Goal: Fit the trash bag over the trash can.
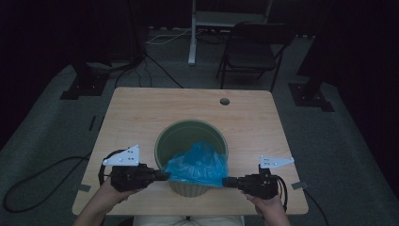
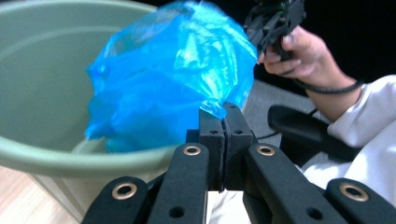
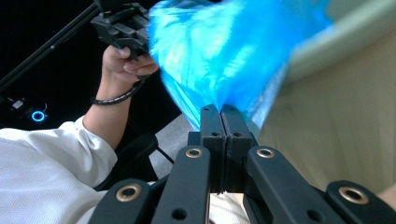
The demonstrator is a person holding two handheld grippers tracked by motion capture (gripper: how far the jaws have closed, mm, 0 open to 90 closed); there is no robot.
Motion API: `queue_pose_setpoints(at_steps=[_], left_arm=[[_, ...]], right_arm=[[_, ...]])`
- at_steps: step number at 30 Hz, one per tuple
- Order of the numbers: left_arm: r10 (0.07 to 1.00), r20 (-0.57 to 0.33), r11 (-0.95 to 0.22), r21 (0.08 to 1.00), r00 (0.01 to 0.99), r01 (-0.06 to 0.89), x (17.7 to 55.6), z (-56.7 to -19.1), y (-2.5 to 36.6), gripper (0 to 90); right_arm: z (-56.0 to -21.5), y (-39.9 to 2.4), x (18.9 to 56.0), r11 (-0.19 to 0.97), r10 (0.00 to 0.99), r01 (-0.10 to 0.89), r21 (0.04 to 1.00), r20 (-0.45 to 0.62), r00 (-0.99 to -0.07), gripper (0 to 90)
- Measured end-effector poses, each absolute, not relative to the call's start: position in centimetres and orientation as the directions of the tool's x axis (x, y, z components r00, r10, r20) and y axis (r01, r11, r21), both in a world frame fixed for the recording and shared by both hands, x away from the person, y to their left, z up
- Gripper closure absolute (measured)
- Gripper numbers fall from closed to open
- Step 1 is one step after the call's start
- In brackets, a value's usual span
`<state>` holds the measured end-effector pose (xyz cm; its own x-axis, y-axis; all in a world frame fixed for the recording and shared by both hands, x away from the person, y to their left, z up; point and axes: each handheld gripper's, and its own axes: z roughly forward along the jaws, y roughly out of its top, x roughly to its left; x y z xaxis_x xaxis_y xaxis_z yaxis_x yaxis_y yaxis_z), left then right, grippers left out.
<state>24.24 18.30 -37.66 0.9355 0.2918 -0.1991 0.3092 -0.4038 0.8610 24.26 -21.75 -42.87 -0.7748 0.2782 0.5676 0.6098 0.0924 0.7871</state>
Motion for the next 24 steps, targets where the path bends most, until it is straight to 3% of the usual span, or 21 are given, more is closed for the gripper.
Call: queue_pose_setpoints(at_steps=[11, 24], left_arm=[[0.274, -0.197, -0.445, 0.842, 0.941, 0.306, 23.5, -39.6, 17.6, 89.5], [0.273, -0.187, -0.448, 0.843, 0.944, 0.296, 23.3, -39.9, 17.6, 89.3]], right_arm=[[-46.4, -21.6, 25.1, 0.112, 0.291, 0.703, 0.703, 0.653, -0.699, 88.5], [-45.2, -26.0, 25.7, 0.048, 0.536, 0.681, 0.731, 0.556, -0.635, 89.7]])
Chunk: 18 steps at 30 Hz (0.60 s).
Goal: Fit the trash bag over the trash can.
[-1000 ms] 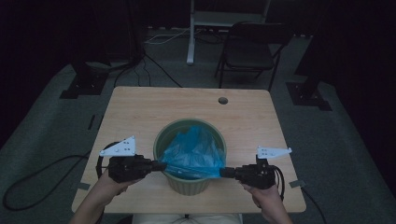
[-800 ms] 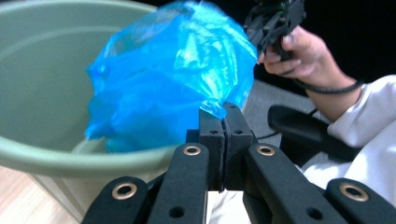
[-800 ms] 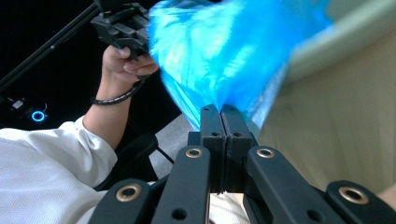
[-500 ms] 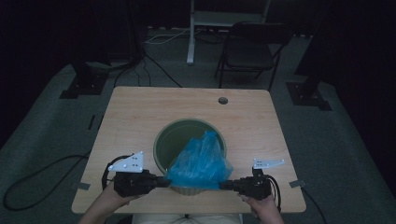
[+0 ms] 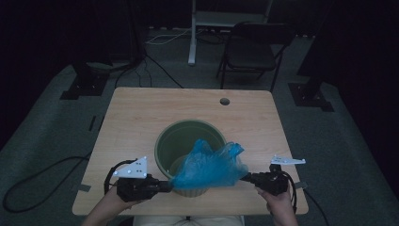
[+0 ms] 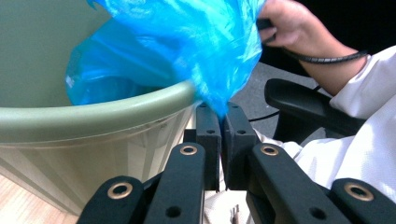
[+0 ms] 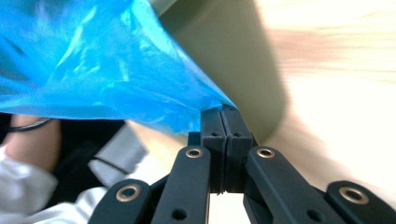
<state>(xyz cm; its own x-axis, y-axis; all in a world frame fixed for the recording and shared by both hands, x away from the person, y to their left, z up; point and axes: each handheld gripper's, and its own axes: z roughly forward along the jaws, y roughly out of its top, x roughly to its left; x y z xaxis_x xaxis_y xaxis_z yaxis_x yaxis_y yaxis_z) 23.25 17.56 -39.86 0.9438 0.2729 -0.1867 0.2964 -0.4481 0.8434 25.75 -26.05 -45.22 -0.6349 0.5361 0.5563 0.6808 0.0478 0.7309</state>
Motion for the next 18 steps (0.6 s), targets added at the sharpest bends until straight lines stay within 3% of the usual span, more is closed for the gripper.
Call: queue_pose_setpoints(at_steps=[5, 10, 18], left_arm=[[0.263, -0.219, -0.431, 0.845, 0.94, 0.317, 23.4, -39.9, 17.8, 90.0], [0.286, -0.188, -0.447, 0.841, 0.939, 0.305, 23.1, -39.5, 17.8, 90.0], [0.291, -0.217, -0.399, 0.857, 0.932, 0.325, 23.3, -39.3, 18.9, 90.0]], right_arm=[[-46.0, -26.8, 26.2, 0.024, 0.553, 0.705, 0.708, 0.578, -0.6, 89.9], [-46.0, -27.1, 26.0, 0.029, 0.568, 0.698, 0.716, 0.563, -0.601, 87.7], [-47.3, -31.4, 27.3, -0.091, 0.671, 0.726, 0.681, 0.581, -0.461, 90.0]])
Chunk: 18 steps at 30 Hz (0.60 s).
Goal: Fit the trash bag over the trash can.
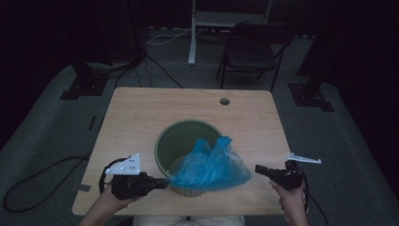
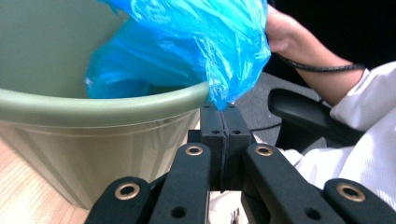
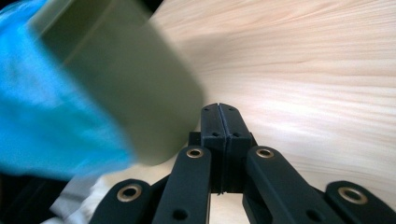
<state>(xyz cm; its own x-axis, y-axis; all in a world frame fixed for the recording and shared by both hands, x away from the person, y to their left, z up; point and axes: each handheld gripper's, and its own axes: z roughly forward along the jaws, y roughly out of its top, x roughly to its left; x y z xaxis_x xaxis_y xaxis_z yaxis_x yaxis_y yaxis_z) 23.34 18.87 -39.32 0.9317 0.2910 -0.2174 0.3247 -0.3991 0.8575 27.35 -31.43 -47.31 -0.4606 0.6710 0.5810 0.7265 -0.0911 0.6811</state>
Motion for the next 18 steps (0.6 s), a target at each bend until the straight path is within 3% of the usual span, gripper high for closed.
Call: queue_pose_setpoints(at_steps=[3, 9, 12, 13, 14, 16, 18], left_arm=[[0.278, -0.231, -0.385, 0.863, 0.932, 0.329, 23.4, -39.1, 18.8, 90.0], [0.268, -0.253, -0.347, 0.875, 0.93, 0.338, 23.6, -38.4, 18.4, 90.0], [0.265, -0.249, -0.341, 0.879, 0.931, 0.333, 23.7, -37.9, 18.1, 90.0], [0.265, -0.249, -0.341, 0.879, 0.931, 0.333, 23.7, -37.9, 18.1, 90.0], [0.259, -0.247, -0.341, 0.881, 0.934, 0.328, 23.7, -37.6, 17.9, 90.0], [0.26, -0.247, -0.339, 0.882, 0.933, 0.328, 23.8, -37.4, 17.8, 90.0], [0.263, -0.249, -0.337, 0.881, 0.932, 0.331, 23.9, -37.2, 17.6, 90.0]], right_arm=[[-45.3, -32.2, 27.4, -0.126, 0.655, 0.685, 0.718, 0.579, -0.486, 89.9], [-38.1, -29.8, 27.5, -0.135, 0.514, 0.55, 0.824, 0.533, -0.672, 81.4], [-35.1, -26.5, 27.4, -0.071, 0.43, 0.507, 0.859, 0.485, -0.762, 69.6], [-35.1, -26.5, 27.4, -0.071, 0.43, 0.507, 0.859, 0.485, -0.762, 69.6], [-33.7, -22.9, 27.2, 0.01, 0.35, 0.492, 0.871, 0.458, -0.817, 60.6], [-33.5, -21.9, 27.2, 0.032, 0.326, 0.487, 0.873, 0.452, -0.831, 59.6], [-33.3, -18.0, 26.9, 0.12, 0.262, 0.475, 0.872, 0.434, -0.862, 52.4]])
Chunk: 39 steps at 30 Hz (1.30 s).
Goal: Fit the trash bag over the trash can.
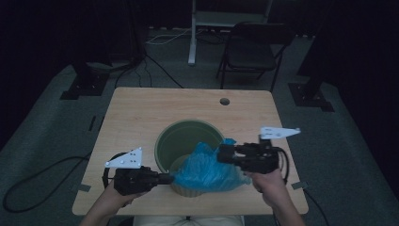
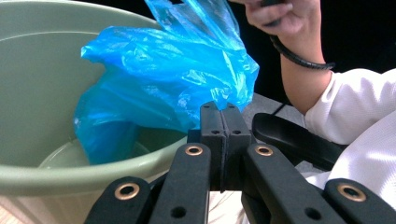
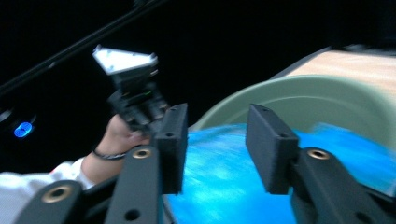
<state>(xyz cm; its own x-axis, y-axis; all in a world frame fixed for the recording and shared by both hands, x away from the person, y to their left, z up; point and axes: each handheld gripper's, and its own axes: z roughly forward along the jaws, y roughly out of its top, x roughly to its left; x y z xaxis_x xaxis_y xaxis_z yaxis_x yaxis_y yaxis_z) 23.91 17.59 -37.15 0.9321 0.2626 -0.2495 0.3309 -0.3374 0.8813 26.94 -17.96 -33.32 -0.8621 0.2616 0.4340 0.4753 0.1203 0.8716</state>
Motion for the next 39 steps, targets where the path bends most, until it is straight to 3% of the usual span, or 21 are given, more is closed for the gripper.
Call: queue_pose_setpoints(at_steps=[7, 9, 11, 12, 19, 20, 26, 35, 38, 39], left_arm=[[0.267, -0.257, -0.328, 0.882, 0.929, 0.338, 24.1, -37.0, 17.4, 90.0], [0.27, -0.254, -0.327, 0.883, 0.929, 0.336, 24.2, -36.9, 17.4, 90.0], [0.266, -0.252, -0.33, 0.883, 0.93, 0.334, 24.2, -36.9, 17.5, 90.0], [0.267, -0.252, -0.332, 0.882, 0.93, 0.335, 24.2, -36.9, 17.6, 90.0], [0.285, -0.246, -0.334, 0.881, 0.926, 0.337, 23.9, -37.2, 18.8, 90.0], [0.306, -0.251, -0.325, 0.879, 0.919, 0.348, 23.8, -37.3, 19.9, 90.0], [0.347, -0.238, -0.309, 0.884, 0.907, 0.35, 23.7, -37.2, 21.8, 90.0], [0.415, -0.24, -0.259, 0.894, 0.878, 0.366, 23.6, -36.9, 24.3, 90.0], [0.407, -0.263, -0.235, 0.895, 0.875, 0.379, 23.7, -37.1, 25.0, 90.0], [0.407, -0.263, -0.235, 0.895, 0.875, 0.379, 23.7, -37.1, 25.0, 83.9]], right_arm=[[-35.3, -12.9, 26.7, 0.286, 0.194, 0.474, 0.833, 0.433, -0.88, 47.2], [-35.7, -12.1, 26.7, 0.331, 0.18, 0.447, 0.831, 0.41, -0.894, 71.1], [-35.6, -12.1, 26.8, 0.344, 0.18, 0.44, 0.83, 0.402, -0.898, 87.1], [-35.5, -12.3, 26.8, 0.342, 0.186, 0.437, 0.832, 0.396, -0.899, 90.0], [-34.2, -15.0, 27.5, 0.283, 0.28, 0.422, 0.862, 0.347, -0.895, 90.0], [-33.2, -17.8, 28.3, 0.208, 0.35, 0.421, 0.883, 0.334, -0.875, 90.0], [-32.5, -23.2, 30.6, 0.067, 0.488, 0.44, 0.896, 0.355, -0.797, 90.0], [-33.6, -27.7, 34.0, -0.067, 0.589, 0.488, 0.87, 0.429, -0.685, 90.0], [-34.2, -28.0, 34.7, -0.085, 0.579, 0.512, 0.855, 0.461, -0.673, 90.0], [-34.4, -27.9, 34.8, -0.078, 0.579, 0.516, 0.853, 0.46, -0.673, 90.0]])
